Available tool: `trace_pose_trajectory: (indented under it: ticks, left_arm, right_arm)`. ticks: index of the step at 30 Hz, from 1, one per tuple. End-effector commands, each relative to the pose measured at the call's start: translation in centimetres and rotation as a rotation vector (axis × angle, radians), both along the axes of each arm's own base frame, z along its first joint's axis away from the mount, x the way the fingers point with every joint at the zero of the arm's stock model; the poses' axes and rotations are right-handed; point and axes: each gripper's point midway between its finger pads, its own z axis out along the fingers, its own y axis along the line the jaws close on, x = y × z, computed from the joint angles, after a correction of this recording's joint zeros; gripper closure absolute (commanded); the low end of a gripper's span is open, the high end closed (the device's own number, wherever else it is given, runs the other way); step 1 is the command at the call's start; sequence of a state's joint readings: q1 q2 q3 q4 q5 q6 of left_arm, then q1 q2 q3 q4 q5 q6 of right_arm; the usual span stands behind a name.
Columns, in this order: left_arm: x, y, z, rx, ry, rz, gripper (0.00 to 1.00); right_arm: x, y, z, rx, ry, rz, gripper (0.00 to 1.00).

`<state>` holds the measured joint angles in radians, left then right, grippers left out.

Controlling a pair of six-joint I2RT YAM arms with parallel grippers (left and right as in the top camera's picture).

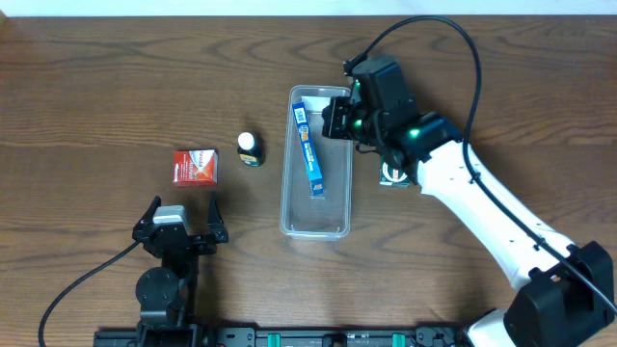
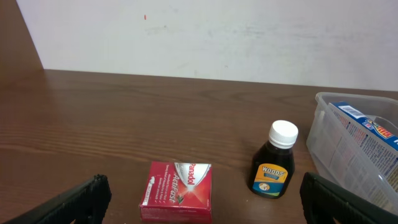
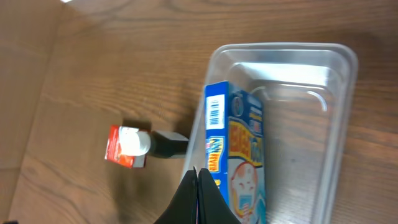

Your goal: Pack container

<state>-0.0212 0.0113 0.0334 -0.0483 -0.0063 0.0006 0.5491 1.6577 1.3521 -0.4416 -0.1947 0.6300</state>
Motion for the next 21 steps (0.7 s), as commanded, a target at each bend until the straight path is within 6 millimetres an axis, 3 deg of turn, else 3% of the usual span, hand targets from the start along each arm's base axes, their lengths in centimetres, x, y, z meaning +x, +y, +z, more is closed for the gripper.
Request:
trace_pose_trajectory:
  ticks: [1,4,11,14,21]
  left_arm:
    - [0.0,0.2,-1.9,0.008,0.047,0.009,0.02]
    - [0.0,0.2,-1.9,0.008,0.047,0.009,0.02]
    - [0.0,0.2,-1.9,0.008,0.047,0.009,0.02]
    - [0.0,0.2,-1.9,0.008,0.047,0.009,0.02]
    - [0.0,0.2,-1.9,0.008,0.047,0.009,0.02]
  right_arm:
    - [-1.3,2.5,-1.8,-0.063,-0.016,0.101,0.99]
    - [-1.4,3.4,-4.0,-0.136,-0.02,0.096,0.99]
    - [0.8,4.2,-8.6,-0.211,-0.039,0.063,0.99]
    - [1.5,3.2,-9.9,-0.242,-0.022,0.034,0.99]
    - [2.7,0.2,-10.4,-0.278,0.004,-0.018,0.99]
